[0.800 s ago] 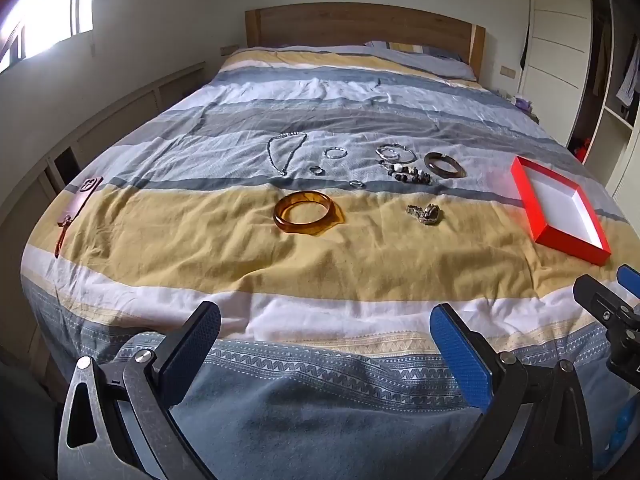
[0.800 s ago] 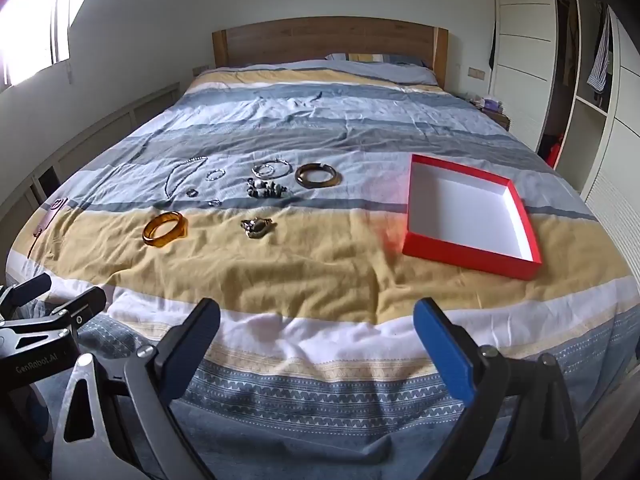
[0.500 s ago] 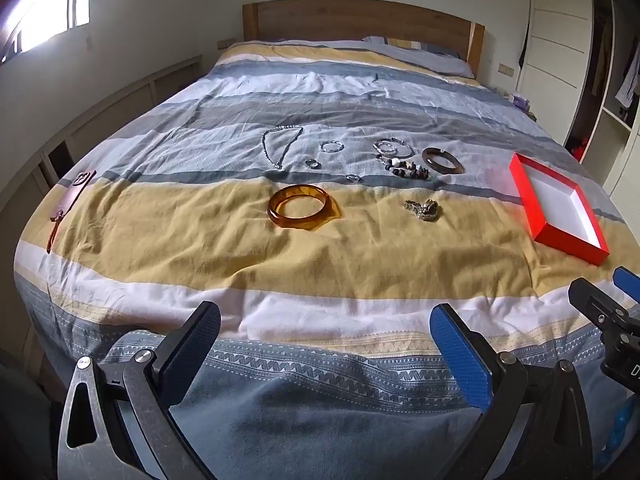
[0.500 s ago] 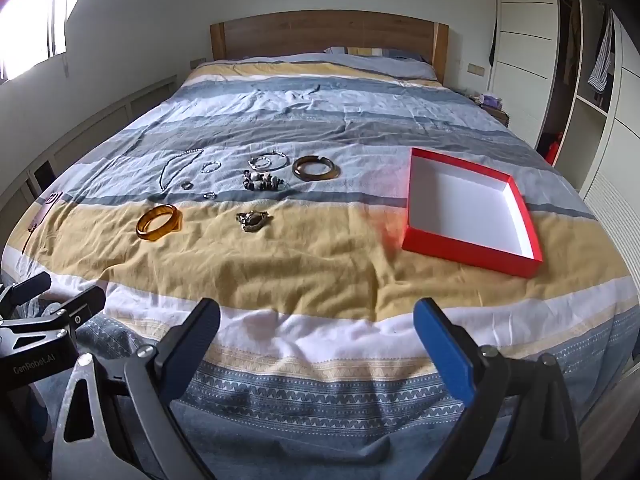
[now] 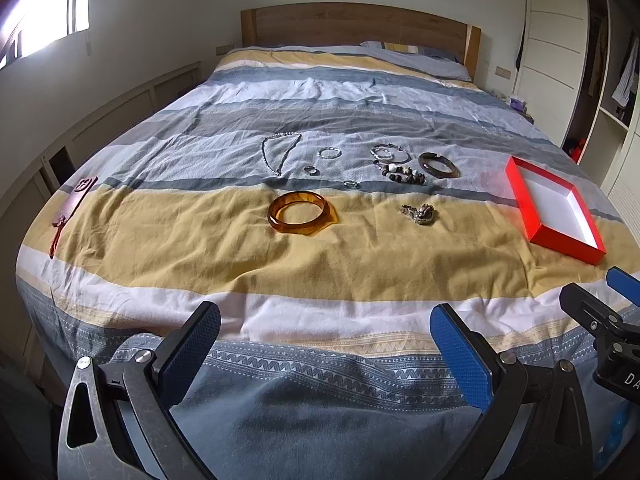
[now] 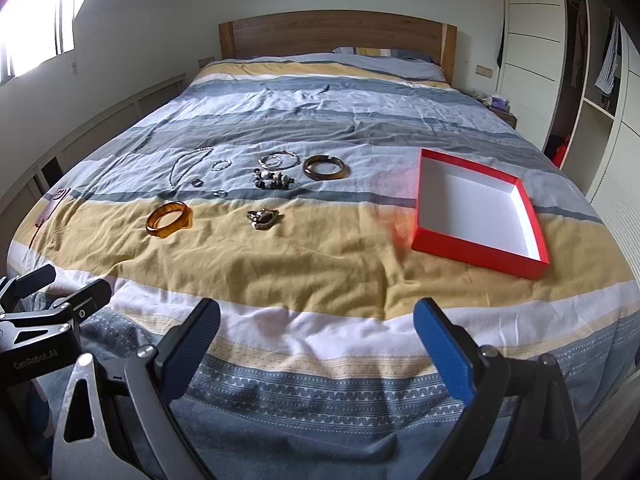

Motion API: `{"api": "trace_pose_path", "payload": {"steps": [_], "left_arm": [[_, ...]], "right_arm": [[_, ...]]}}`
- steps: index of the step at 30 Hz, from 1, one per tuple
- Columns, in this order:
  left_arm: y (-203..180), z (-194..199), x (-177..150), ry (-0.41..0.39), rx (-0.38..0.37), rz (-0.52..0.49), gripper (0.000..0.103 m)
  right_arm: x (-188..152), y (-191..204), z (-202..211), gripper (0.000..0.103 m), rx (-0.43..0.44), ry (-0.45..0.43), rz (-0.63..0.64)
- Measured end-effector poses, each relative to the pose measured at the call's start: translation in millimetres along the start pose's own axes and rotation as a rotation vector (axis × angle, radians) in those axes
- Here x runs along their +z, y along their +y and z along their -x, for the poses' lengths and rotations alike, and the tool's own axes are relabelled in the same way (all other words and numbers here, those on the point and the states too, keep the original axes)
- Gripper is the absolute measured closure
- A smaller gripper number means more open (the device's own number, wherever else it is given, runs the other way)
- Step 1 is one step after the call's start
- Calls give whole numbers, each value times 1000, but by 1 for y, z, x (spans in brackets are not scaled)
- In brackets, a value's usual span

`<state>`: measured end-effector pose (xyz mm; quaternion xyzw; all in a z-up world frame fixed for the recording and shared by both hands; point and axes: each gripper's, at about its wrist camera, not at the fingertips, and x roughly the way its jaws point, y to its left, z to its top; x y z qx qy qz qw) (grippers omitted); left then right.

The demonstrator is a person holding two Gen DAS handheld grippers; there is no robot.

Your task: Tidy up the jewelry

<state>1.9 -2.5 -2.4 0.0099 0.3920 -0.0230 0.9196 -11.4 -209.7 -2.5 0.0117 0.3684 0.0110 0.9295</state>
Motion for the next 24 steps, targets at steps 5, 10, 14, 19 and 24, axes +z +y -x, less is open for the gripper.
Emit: {"api": "trace_pose_path", "payload": {"steps": [5,10,14,19,24], "left_arm": [[0,6,0,-8,-1,-2,1],[0,11,0,-23,1,-7,1],[0,17,0,-35,-5,-9,1],[-1,24,0,-46,-8,-18,1],[0,26,0,-26,-24,-10,1]], "right_arm": [[1,2,3,5,18,-4,6],[2,3,8,5,34,-6,8],[3,6,13,5,38,-16,15],[4,7,19,5,43,-26,23],[6,9,24,5,55,-34,30]]}}
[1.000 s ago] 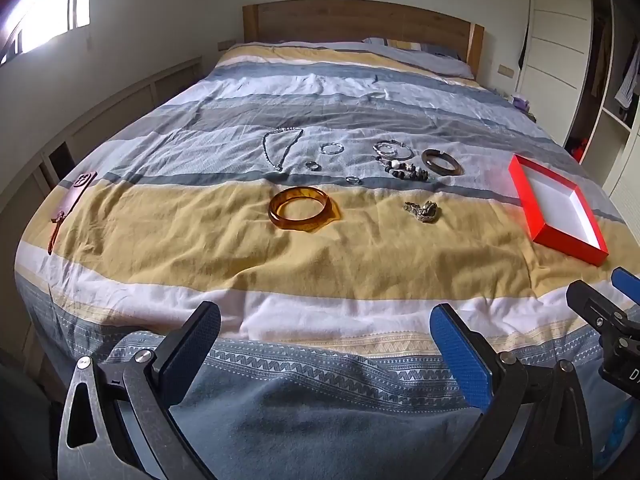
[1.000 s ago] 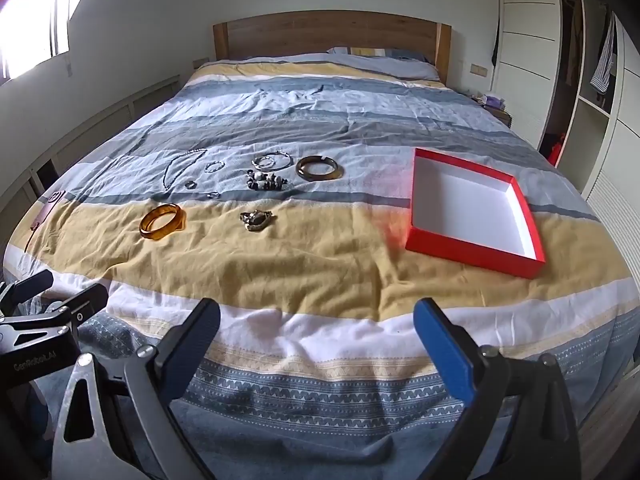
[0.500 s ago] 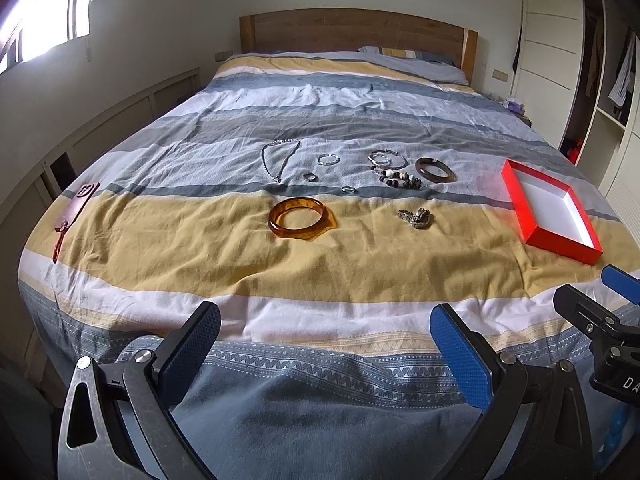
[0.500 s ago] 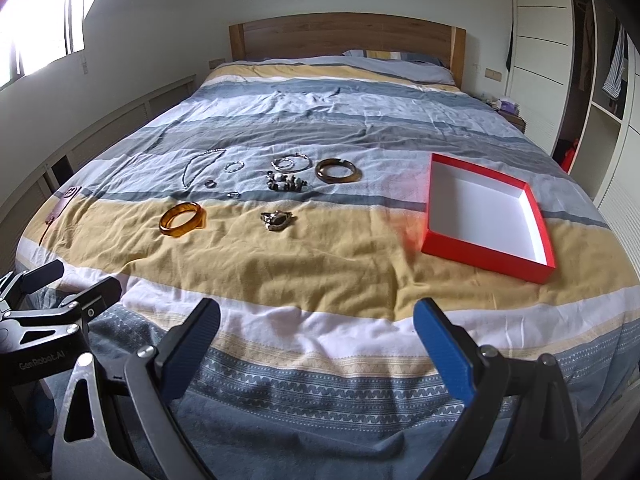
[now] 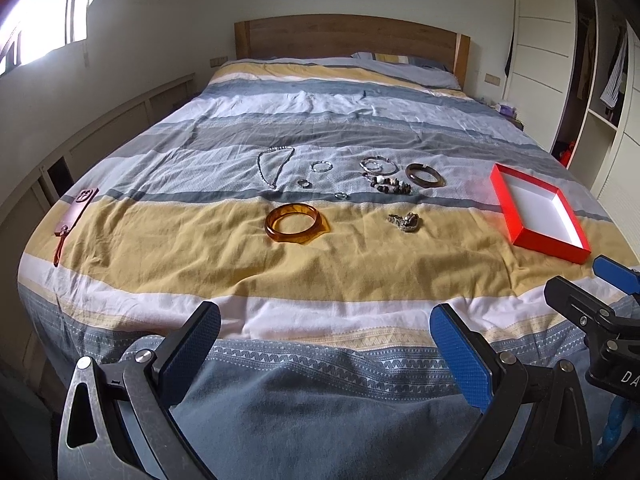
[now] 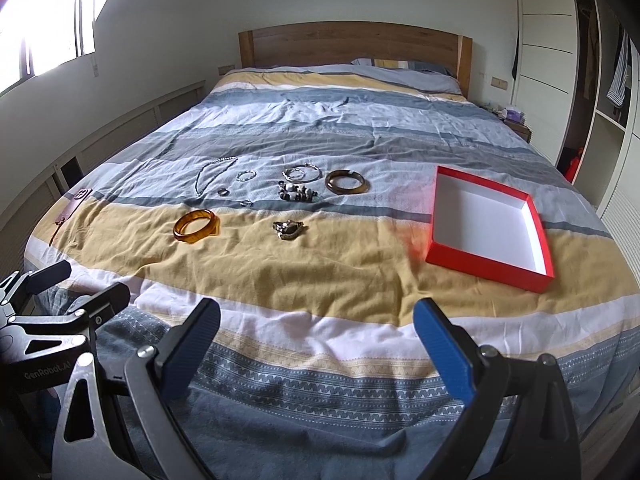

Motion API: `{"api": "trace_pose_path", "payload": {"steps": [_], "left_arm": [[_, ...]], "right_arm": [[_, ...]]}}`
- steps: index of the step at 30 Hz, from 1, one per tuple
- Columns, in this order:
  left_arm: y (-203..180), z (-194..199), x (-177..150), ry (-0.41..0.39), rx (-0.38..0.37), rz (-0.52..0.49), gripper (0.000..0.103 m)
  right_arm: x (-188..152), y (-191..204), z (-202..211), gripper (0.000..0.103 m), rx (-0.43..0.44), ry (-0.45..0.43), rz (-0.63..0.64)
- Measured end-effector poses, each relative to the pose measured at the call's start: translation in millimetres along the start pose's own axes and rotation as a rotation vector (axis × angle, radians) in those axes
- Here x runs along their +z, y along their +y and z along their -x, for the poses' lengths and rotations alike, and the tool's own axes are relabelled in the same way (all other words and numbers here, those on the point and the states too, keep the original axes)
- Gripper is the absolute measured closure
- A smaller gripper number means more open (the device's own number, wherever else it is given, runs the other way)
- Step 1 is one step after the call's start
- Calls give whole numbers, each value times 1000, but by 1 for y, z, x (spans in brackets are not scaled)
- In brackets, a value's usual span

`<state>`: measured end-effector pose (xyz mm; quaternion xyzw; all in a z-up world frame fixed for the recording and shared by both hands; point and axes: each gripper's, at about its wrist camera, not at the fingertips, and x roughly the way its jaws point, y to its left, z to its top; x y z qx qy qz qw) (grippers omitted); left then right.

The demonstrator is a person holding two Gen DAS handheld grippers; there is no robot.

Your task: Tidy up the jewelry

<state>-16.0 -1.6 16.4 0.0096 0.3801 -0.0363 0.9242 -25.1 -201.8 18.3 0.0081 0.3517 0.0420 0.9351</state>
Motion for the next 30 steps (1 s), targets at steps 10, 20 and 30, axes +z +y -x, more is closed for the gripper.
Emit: {"api": "trace_pose_path", "payload": {"steps": [10,20,30], "left_arm": [[8,-9,0,38,-5,29,1],[26,-31,9,49,12,45,1],[26,-61,22,76,16,20,1]], "right_arm": [[2,5,-5,6,32,7,13],[10,14,-28,7,65,21,25],[12,10,-60,7,56,84,8]]}}
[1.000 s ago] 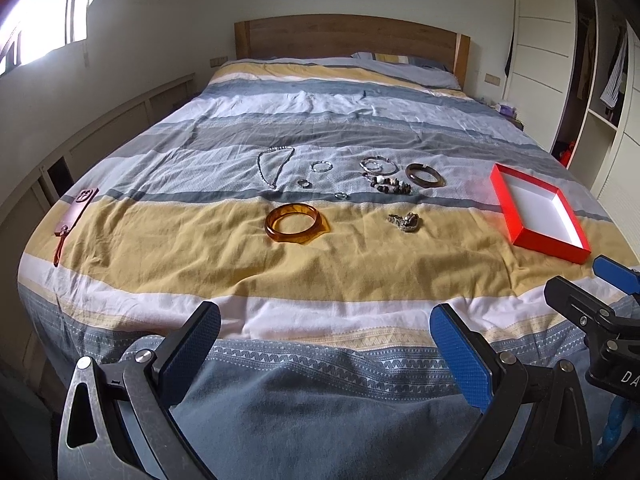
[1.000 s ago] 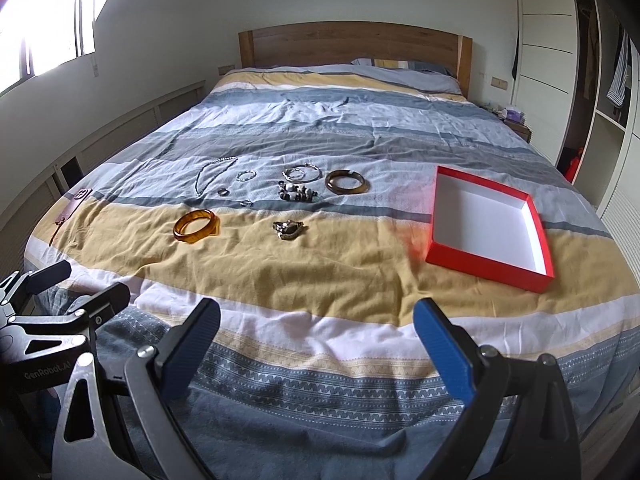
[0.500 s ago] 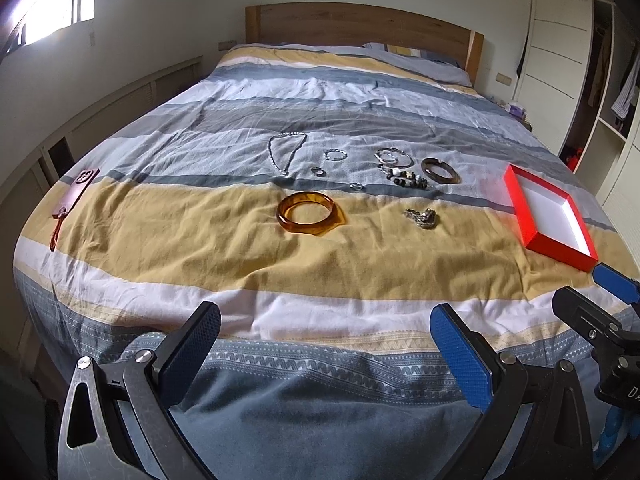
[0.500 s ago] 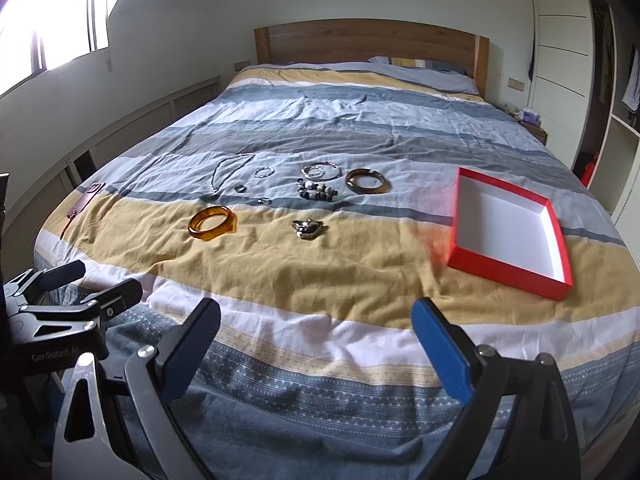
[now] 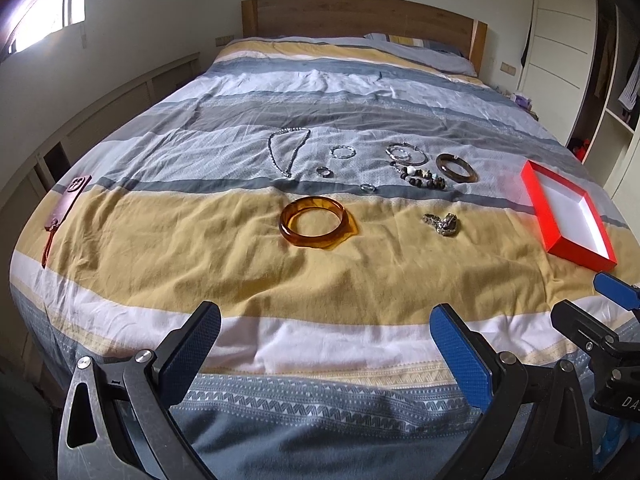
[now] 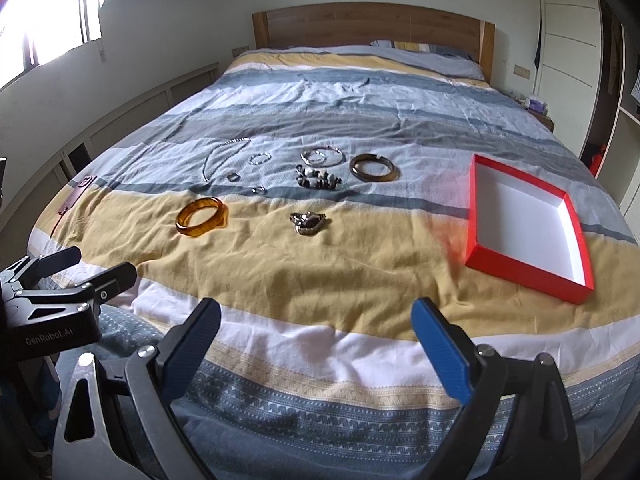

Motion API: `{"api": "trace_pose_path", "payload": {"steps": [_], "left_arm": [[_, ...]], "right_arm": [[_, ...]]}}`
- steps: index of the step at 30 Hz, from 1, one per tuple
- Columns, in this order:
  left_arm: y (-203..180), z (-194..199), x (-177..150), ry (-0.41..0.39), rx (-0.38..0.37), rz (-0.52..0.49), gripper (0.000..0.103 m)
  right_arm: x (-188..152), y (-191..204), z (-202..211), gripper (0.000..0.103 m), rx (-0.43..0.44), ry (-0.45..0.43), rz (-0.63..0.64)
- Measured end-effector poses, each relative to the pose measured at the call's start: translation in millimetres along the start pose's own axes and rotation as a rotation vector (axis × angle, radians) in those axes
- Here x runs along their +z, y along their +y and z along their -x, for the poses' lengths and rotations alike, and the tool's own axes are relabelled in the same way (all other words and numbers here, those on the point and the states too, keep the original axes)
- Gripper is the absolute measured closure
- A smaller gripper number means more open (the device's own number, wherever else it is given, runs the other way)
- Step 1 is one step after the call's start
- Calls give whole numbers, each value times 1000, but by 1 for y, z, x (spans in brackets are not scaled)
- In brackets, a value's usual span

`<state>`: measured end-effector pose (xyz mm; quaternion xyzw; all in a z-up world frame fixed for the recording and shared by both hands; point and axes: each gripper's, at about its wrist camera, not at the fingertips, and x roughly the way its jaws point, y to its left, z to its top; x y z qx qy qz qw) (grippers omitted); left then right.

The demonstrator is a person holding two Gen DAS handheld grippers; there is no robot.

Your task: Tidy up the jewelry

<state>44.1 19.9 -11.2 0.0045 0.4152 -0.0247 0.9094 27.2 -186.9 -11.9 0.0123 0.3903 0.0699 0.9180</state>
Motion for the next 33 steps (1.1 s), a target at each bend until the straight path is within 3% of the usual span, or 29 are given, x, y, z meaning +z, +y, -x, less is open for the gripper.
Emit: {"api": "trace_pose_path", "payload": {"steps": [13,15,17,20,29,33], "left_arm": [[4,-48,21,48,2,-15,1],[6,-56,25,58,2,-15,1],[9,-64,28,67,-2,-13,2],[16,-77,34,77,-14,-3,3],[26,-120,51,117,-54,29,6],[26,-118,61,74,-78,40,12]], "right_arm": [[19,-1,-43,9,31,46,6],[21,1,-51,13,41,57,11],[23,3,-60,28,53,73,18],[28,6,-76,40,76,93,19],[45,8,-126,45,122,117,-7],[50,8,-142,47,134,127,-11]]}}
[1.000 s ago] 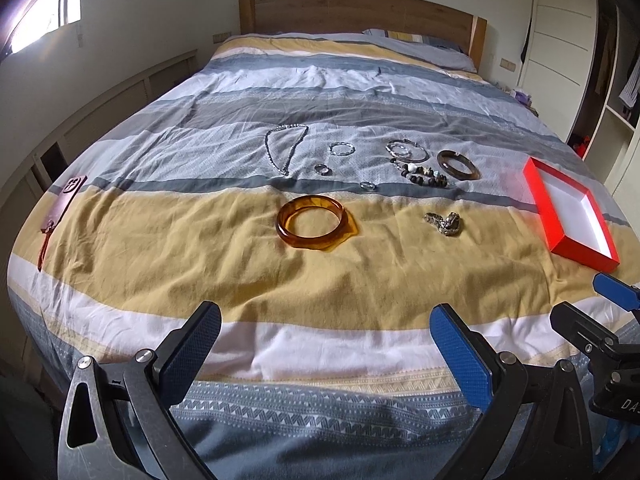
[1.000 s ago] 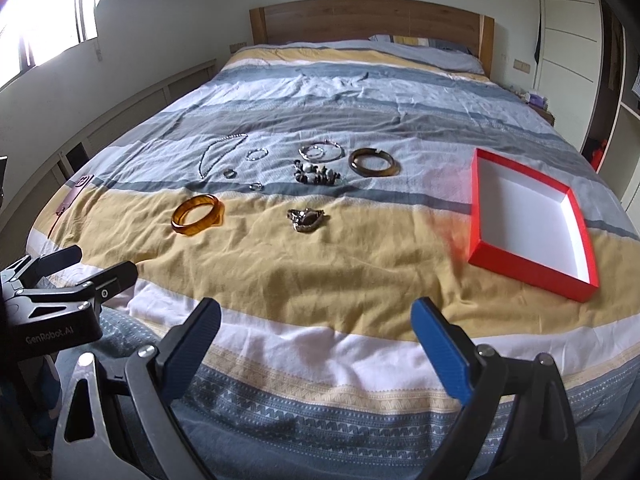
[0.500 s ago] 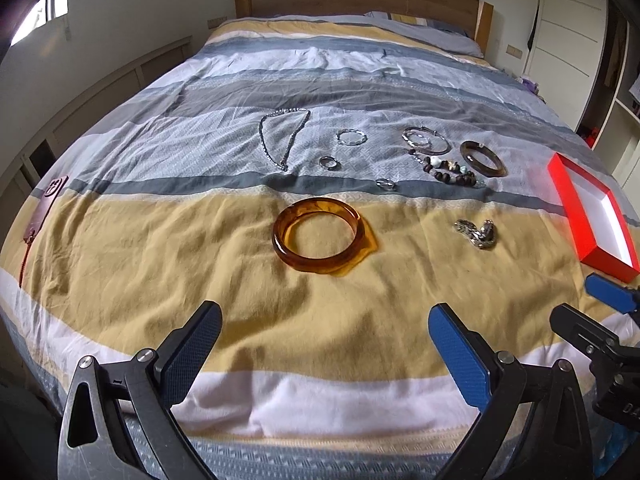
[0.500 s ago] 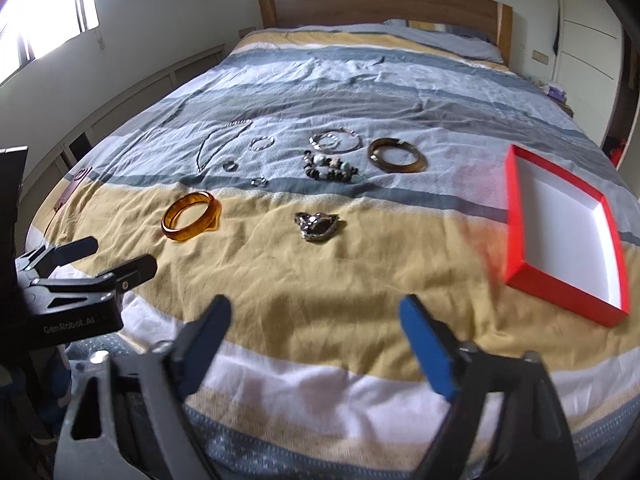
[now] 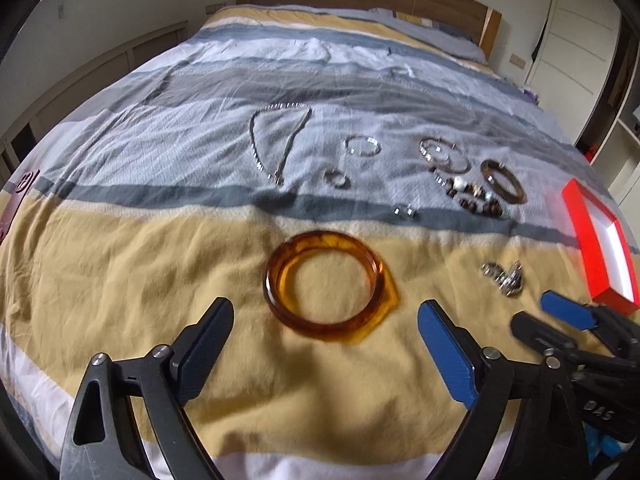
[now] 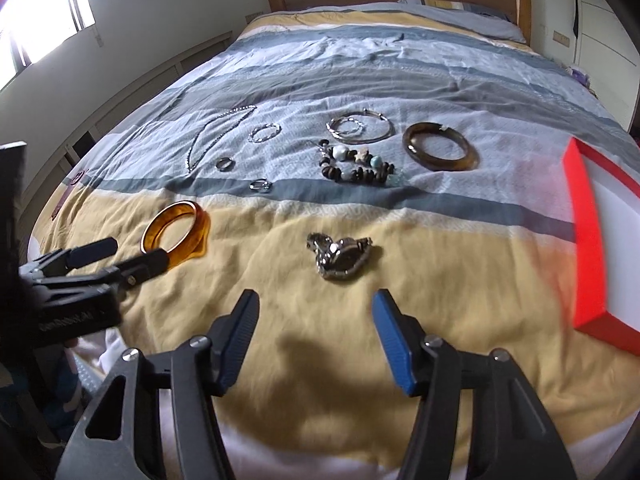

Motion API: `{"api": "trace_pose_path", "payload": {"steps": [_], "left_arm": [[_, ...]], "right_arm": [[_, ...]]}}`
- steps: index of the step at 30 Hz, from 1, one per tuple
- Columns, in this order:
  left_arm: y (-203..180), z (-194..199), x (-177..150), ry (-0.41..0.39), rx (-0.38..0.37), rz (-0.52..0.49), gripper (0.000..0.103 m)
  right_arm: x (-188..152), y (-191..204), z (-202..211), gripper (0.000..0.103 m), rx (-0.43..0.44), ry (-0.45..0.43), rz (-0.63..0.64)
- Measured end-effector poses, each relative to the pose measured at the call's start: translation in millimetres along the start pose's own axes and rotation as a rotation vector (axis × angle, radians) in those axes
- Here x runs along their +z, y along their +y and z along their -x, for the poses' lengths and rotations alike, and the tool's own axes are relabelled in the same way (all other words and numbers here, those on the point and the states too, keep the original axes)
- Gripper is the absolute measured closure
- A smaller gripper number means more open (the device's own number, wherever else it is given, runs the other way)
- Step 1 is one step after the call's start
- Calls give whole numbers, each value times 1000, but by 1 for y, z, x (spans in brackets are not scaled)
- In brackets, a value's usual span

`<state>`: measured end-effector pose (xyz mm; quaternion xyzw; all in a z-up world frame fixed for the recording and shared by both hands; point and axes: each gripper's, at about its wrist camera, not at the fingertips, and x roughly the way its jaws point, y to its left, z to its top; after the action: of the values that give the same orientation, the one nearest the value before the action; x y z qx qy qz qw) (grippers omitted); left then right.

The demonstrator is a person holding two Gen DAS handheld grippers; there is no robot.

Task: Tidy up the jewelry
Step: 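Grasp the amber bangle with the left tool while the right tool grasps the silver charm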

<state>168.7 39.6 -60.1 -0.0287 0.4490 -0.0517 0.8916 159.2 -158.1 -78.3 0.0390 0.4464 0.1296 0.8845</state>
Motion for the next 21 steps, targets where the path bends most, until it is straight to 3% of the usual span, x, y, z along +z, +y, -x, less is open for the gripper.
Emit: {"api": "trace_pose_path", "payload": {"steps": [3,7,17,21], "left_arm": [[-9,-4,8,1,-37,-38,23],[-19,-28,12,73,-95,-76,59],[-31,-62,14,130,-76,-112,66],[-34,-63,13,132,-87,-116,81]], "right_arm": [[3,-3,-10,47,6,1,-6],[5,-9,-21,56,16,6,-26],[17,-22,-38,64,55,-15,-98],[23,-25,-45,76,47,-12,-101]]}}
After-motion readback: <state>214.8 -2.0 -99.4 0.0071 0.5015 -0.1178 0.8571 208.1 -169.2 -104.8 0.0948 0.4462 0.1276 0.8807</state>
